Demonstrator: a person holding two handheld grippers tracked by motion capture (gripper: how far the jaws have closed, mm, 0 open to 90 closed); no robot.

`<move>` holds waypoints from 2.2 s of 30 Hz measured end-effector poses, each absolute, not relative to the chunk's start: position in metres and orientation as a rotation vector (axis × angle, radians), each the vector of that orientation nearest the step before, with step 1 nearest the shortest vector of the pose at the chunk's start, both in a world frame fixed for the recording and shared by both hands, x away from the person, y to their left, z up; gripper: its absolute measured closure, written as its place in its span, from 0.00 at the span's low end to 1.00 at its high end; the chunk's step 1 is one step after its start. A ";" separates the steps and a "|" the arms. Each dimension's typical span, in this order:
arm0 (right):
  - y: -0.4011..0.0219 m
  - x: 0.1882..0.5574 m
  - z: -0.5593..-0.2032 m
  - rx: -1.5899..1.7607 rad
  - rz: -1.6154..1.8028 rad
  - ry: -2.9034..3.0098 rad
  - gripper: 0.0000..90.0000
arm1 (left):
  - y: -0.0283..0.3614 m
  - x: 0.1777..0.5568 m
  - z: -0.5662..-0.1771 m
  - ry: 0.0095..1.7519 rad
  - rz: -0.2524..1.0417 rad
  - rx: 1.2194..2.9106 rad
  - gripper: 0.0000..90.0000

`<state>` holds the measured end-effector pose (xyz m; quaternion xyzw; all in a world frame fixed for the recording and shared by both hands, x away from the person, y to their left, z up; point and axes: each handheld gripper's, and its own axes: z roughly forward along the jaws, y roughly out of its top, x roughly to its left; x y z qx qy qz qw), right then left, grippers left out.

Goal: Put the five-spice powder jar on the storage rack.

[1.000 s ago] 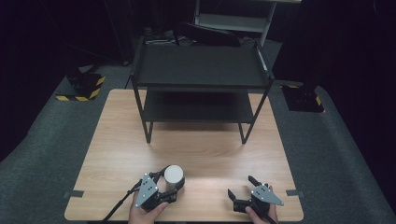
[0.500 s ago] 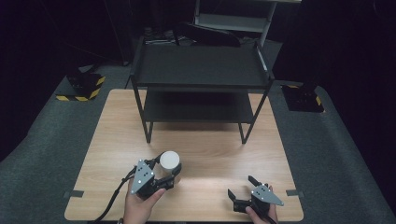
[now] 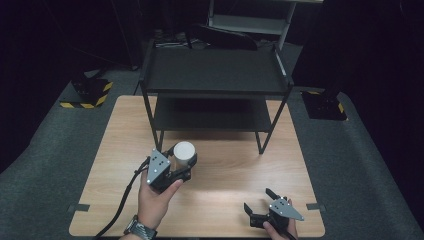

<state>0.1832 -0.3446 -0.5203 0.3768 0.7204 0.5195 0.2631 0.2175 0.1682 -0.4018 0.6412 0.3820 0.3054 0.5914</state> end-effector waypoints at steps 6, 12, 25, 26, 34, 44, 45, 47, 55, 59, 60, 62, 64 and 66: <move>-0.345 0.183 -0.520 1.017 1.407 1.949 0.01 | 0.160 0.235 -0.384 0.922 0.725 1.477 0.37; -0.346 0.183 -0.521 1.011 1.413 1.949 0.01 | 0.154 0.255 -0.369 0.946 0.751 1.474 0.37; -0.347 0.183 -0.522 1.003 1.421 1.949 0.01 | 0.147 0.290 -0.339 0.938 0.812 1.481 0.37; -0.347 0.183 -0.522 1.002 1.421 1.950 0.01 | 0.146 0.291 -0.338 0.940 0.814 1.481 0.37; -0.347 0.183 -0.522 0.999 1.426 1.948 0.01 | 0.140 0.303 -0.338 0.959 0.810 1.464 0.37; -0.348 0.183 -0.523 0.997 1.431 1.946 0.01 | 0.135 0.317 -0.344 0.967 0.834 1.436 0.37; -0.348 0.183 -0.523 0.997 1.431 1.946 0.01 | 0.135 0.317 -0.344 0.967 0.834 1.436 0.37; -0.348 0.183 -0.523 0.997 1.432 1.946 0.01 | 0.135 0.320 -0.346 0.981 0.838 1.422 0.37; -0.348 0.182 -0.523 0.992 1.435 1.945 0.01 | 0.133 0.327 -0.353 0.983 0.861 1.398 0.37; -0.349 0.182 -0.524 0.991 1.436 1.943 0.01 | 0.130 0.329 -0.357 0.990 0.878 1.377 0.37; -0.348 0.182 -0.524 0.993 1.436 1.944 0.01 | 0.130 0.330 -0.358 0.989 0.880 1.372 0.37; -0.349 0.182 -0.524 0.991 1.437 1.944 0.01 | 0.129 0.332 -0.360 0.987 0.881 1.363 0.37; -0.349 0.182 -0.524 0.992 1.437 1.942 0.00 | 0.128 0.333 -0.362 0.986 0.884 1.356 0.37; -0.349 0.182 -0.524 0.991 1.439 1.942 0.01 | 0.127 0.334 -0.364 0.990 0.886 1.342 0.37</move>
